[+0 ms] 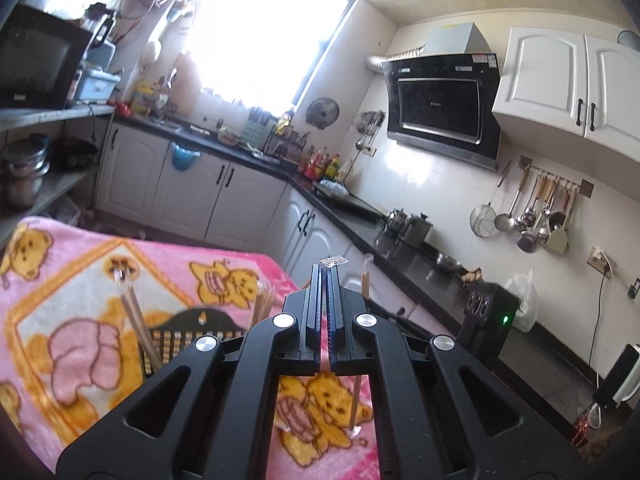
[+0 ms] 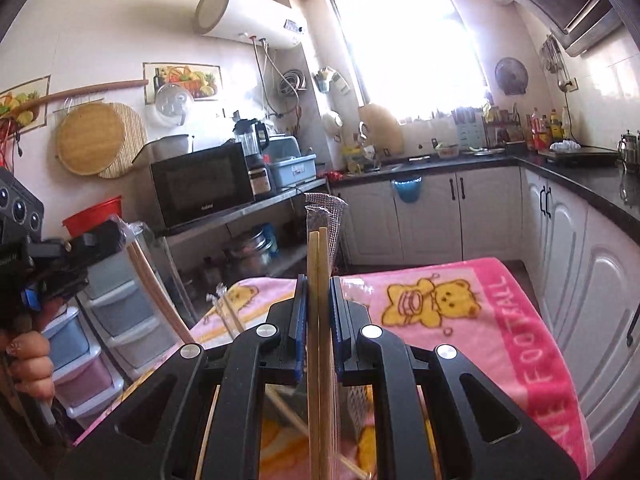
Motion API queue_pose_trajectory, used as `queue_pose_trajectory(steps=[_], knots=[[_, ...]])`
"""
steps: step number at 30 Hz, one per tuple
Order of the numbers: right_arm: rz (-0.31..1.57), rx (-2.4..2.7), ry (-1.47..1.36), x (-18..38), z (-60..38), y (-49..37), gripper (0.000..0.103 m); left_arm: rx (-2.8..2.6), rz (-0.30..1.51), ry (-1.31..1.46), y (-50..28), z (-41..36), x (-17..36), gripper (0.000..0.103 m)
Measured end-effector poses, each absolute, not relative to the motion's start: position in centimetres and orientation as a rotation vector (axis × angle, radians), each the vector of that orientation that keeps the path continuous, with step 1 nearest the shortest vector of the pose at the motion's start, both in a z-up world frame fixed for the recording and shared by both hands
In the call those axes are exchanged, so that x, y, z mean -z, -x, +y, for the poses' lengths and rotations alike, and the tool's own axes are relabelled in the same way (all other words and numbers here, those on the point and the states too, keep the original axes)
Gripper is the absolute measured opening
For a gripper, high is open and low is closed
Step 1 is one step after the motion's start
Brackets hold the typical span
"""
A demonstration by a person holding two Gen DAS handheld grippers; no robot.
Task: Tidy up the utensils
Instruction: 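Lift both held chopsticks up over the green caddy, then lower both chopsticks into the caddy and open both tools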
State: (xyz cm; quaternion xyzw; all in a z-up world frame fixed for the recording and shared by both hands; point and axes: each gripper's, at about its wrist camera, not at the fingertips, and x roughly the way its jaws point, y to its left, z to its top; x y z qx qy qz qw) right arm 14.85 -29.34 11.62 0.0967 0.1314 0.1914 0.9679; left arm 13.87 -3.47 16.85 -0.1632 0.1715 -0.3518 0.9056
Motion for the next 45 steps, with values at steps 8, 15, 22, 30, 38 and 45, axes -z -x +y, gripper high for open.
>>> queue_pose_trajectory(steps=[8, 15, 22, 30, 38, 45], knots=[[0.217, -0.403, -0.195, -13.0, -28.6, -16.7, 0.011, 0.704, 0.307, 0.346, -15.9, -3.4, -19.1, 0.001], [0.138, -0.429, -0.182, -14.7, -27.5, -18.3, 0.011, 0.689, 0.305, 0.341, -17.6, -3.4, -19.3, 0.001], [0.064, -0.445, -0.187, -15.4, -26.5, -20.9, 0.011, 0.651, 0.327, 0.35, -19.6, -3.0, -18.4, 0.001], [0.049, -0.408, -0.177, -13.3, -25.2, -23.7, 0.011, 0.658, 0.383, 0.388, -21.4, -3.2, -16.1, 0.001], [0.059, -0.36, -0.16, -10.7, -23.7, -25.8, 0.011, 0.638, 0.44, 0.353, -22.5, -3.9, -13.7, 0.001], [0.091, -0.342, -0.167, -8.9, -23.7, -26.2, 0.018, 0.596, 0.487, 0.311, -23.2, -4.4, -11.3, 0.001]])
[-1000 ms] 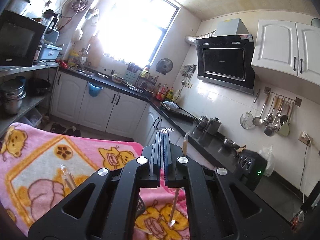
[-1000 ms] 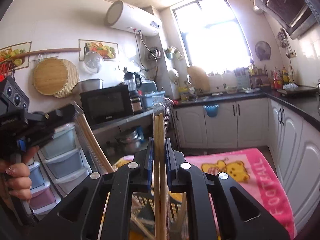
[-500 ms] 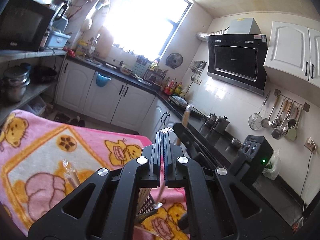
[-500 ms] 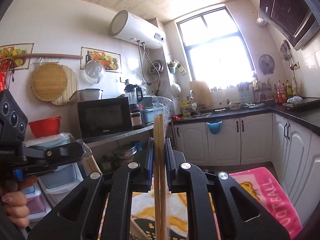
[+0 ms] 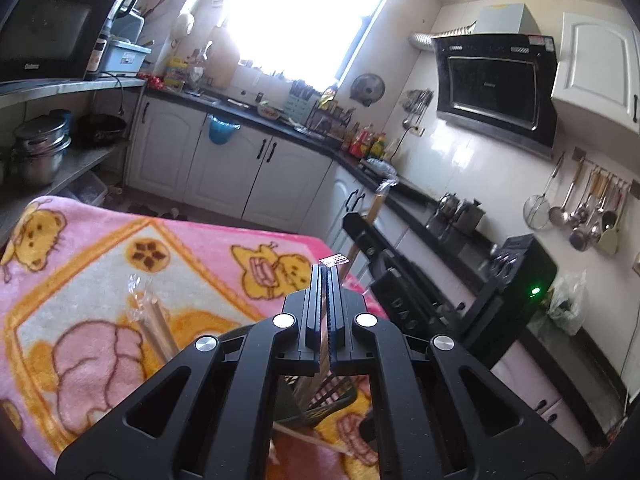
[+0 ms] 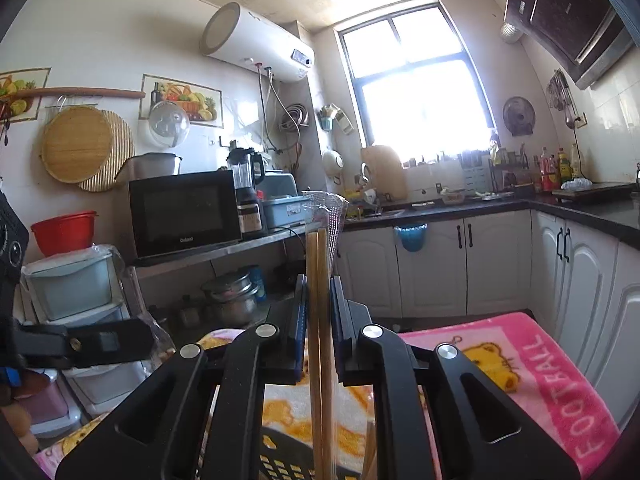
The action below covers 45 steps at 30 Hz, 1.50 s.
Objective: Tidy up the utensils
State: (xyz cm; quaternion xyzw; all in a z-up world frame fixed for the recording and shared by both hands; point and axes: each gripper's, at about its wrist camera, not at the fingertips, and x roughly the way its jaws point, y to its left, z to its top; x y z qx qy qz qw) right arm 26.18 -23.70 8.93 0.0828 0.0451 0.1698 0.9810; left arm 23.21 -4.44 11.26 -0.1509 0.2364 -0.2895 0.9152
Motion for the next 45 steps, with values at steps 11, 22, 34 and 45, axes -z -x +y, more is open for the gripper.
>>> queue_pose_trajectory(steps=[11, 22, 34, 45], knots=[[0.164, -0.331, -0.149, -7.4, -25.3, -23.5, 0.034, 0.53, 0.546, 0.309, -23.2, -3.6, -9.1, 0.029], [0.278, -0.3, -0.124, -6.0, -26.1, -19.5, 0.048, 0.451, 0.525, 0.266, -20.8, -2.0, -9.2, 0.083], [0.384, -0.284, -0.104, -3.9, -26.7, -15.4, 0.072, 0.356, 0.532, 0.245, -16.7, -0.6, -7.0, 0.092], [0.517, -0.28, -0.006, -0.3, -24.7, -12.1, 0.091, 0.29, 0.581, 0.214, -13.3, 0.0, -3.3, 0.092]])
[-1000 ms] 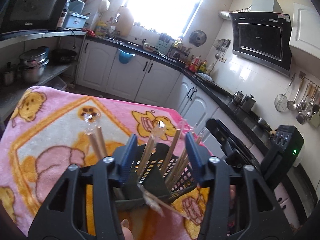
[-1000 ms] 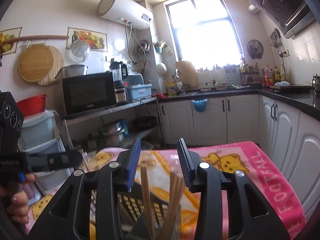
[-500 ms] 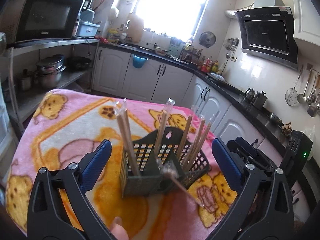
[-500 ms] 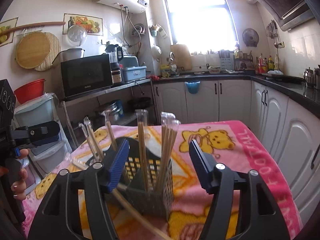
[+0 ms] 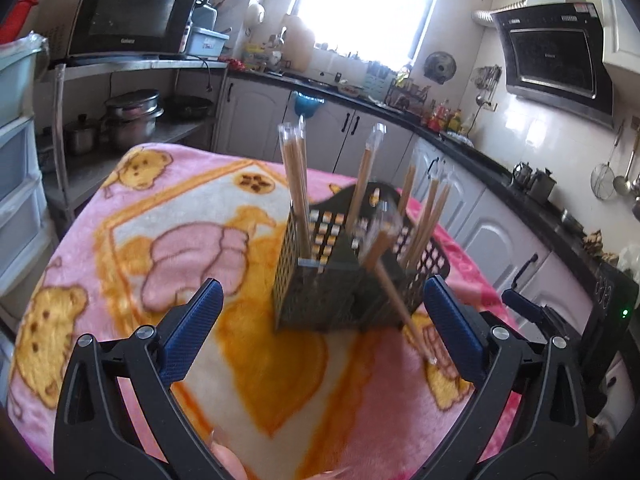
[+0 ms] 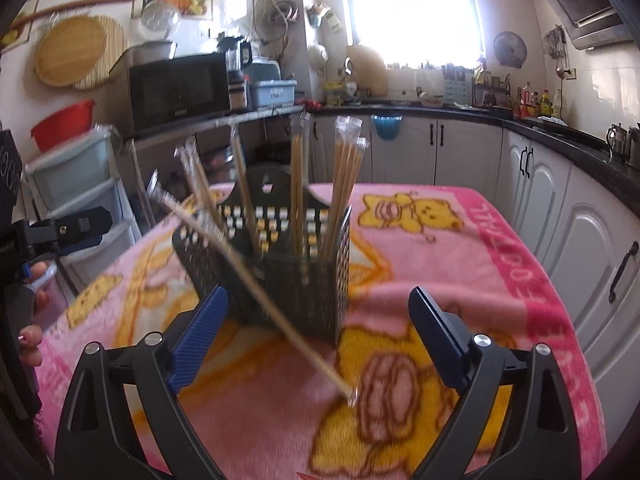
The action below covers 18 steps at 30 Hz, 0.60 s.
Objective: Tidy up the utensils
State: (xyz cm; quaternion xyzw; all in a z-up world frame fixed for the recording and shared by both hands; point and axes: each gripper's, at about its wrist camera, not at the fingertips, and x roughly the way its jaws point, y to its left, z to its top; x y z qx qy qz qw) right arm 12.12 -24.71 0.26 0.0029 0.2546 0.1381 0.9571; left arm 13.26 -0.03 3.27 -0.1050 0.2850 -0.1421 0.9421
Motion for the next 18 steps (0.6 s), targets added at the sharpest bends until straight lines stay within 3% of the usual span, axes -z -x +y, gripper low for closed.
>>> queue_pose_trajectory(steps=[10, 18], knots=[[0.466, -0.252, 0.055, 2.0, -23.7, -8.0, 0.094, 0.199, 0.571, 0.15, -10.5, -1.4, -0.1, 0.093], [0.288, -0.217, 0.092, 2.3, -24.0, -4.6, 0.096, 0.156, 0.483, 0.096, -7.9, -2.3, 2.0, 0.093]])
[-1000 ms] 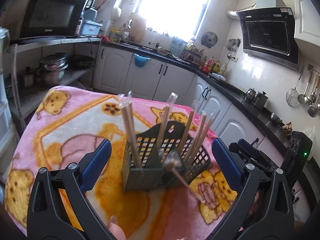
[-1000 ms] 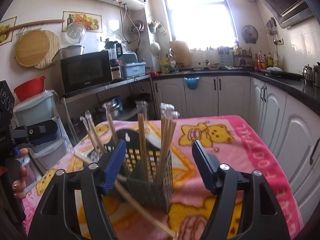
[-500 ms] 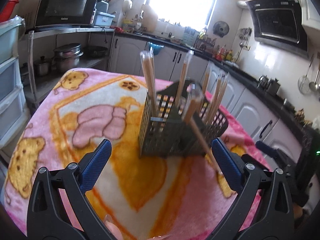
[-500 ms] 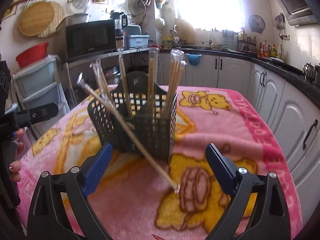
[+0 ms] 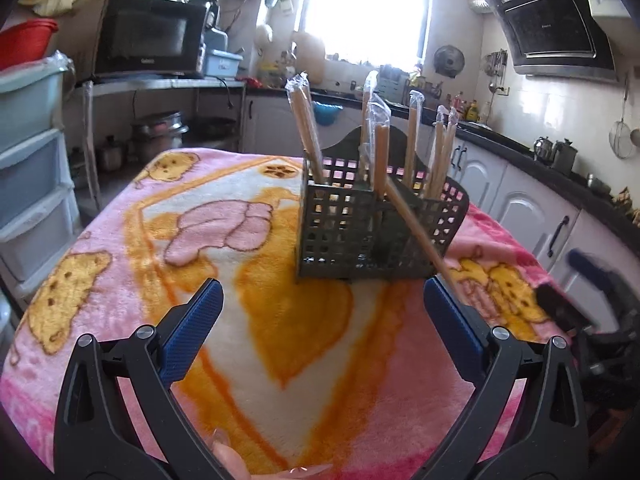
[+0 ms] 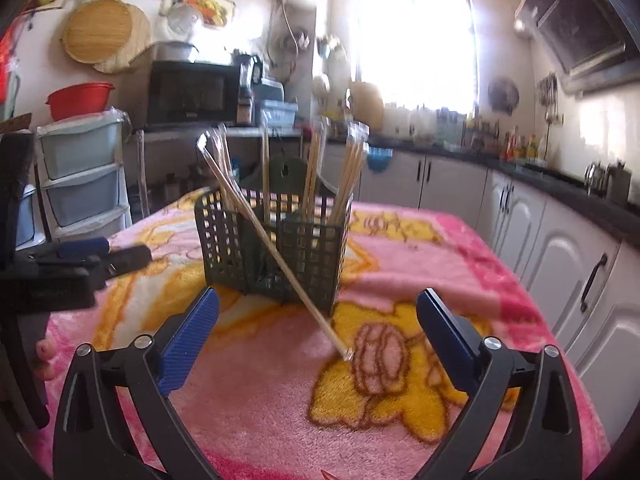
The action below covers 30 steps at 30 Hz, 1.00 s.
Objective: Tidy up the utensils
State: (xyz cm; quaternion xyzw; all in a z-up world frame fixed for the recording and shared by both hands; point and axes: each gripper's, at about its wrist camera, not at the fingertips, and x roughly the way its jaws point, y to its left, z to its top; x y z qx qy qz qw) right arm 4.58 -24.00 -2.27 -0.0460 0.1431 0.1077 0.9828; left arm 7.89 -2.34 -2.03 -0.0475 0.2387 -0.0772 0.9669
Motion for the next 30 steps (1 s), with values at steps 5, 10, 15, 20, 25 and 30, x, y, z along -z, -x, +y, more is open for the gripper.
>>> queue_pose_trajectory(steps=[5, 10, 15, 20, 25, 30], knots=[[0.198, -0.222, 0.057, 1.8, -24.7, -3.0, 0.096, 0.079, 0.393, 0.077, -6.6, -2.6, 2.2, 0.093], [0.136, -0.2, 0.002, 1.6, -25.5, -1.8, 0.097, 0.084, 0.333, 0.062, -5.6, -2.9, 2.1, 0.093], [0.156, -0.195, -0.023, 2.1, -26.0, -1.9, 0.097, 0.084, 0.305, 0.054, -5.0, -3.1, 1.9, 0.093], [0.151, -0.189, -0.042, 2.3, -26.3, -1.6, 0.097, 0.082, 0.302, 0.062, -5.0, -2.9, 2.0, 0.093], [0.148, -0.188, -0.04, 2.3, -26.3, -1.5, 0.097, 0.085, 0.298, 0.068, -4.9, -2.8, 2.0, 0.093], [0.147, -0.19, -0.039, 2.3, -26.3, -1.5, 0.097, 0.087, 0.296, 0.075, -4.9, -2.7, 2.0, 0.093]])
